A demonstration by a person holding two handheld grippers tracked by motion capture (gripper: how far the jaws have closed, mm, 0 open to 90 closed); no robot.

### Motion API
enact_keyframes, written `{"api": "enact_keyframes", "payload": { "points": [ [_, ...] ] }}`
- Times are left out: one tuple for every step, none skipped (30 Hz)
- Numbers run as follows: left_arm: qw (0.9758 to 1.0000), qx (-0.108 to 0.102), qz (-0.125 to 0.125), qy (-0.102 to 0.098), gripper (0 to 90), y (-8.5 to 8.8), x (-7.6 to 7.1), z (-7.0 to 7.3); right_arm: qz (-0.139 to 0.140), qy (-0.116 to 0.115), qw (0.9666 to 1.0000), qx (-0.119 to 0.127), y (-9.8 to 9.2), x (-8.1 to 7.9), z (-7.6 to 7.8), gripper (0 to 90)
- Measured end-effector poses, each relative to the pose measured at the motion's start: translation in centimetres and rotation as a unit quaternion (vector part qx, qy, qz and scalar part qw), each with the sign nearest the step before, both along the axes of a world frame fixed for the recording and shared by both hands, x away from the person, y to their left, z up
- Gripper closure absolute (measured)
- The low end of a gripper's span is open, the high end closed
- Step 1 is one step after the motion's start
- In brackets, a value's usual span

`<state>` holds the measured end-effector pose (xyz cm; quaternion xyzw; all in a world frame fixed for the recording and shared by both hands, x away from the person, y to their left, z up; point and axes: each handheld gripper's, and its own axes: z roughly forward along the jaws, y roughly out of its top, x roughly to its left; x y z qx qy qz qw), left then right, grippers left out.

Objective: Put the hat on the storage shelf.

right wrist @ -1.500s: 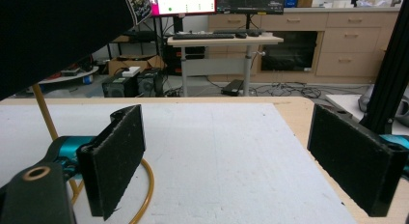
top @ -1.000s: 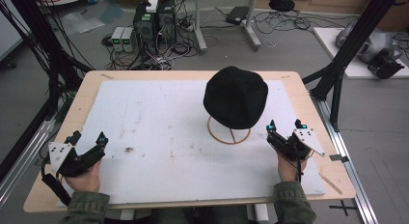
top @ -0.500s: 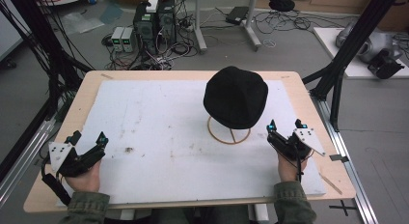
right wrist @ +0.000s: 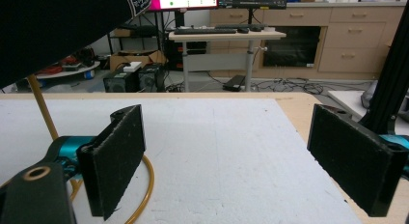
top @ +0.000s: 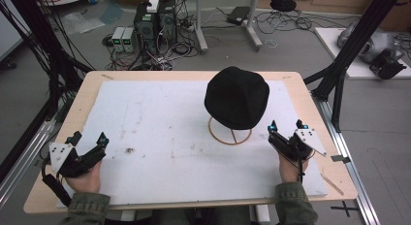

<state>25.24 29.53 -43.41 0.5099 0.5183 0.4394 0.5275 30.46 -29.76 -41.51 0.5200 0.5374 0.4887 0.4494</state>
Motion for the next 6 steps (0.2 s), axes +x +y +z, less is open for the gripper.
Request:
{"api": "enact_keyframes", "payload": {
  "points": [
    [1.0,0.0,0.0,0.001,17.4,0.0,0.02,-0.01,0.0,0.0,1.0,0.0,0.0,0.0,0.0,12.5],
    [1.0,0.0,0.0,0.002,17.4,0.01,0.02,-0.01,0.0,0.0,1.0,0.0,0.0,0.01,-0.01,12.5],
    [1.0,0.001,-0.001,0.003,17.4,0.03,0.03,-0.02,-0.001,0.0,1.0,0.001,0.03,0.04,-0.01,12.5],
    [1.0,-0.001,-0.001,0.003,17.4,0.01,0.07,-0.03,0.0,0.001,1.0,-0.001,0.01,0.07,-0.05,12.5],
    [1.0,-0.001,-0.001,0.003,17.4,0.01,0.07,-0.04,0.0,0.004,1.0,0.0,0.02,0.07,-0.05,12.5],
    [1.0,0.0,-0.001,0.004,17.4,0.01,0.08,-0.04,0.001,0.004,1.0,0.001,0.05,0.12,-0.07,12.4]
  ]
}}
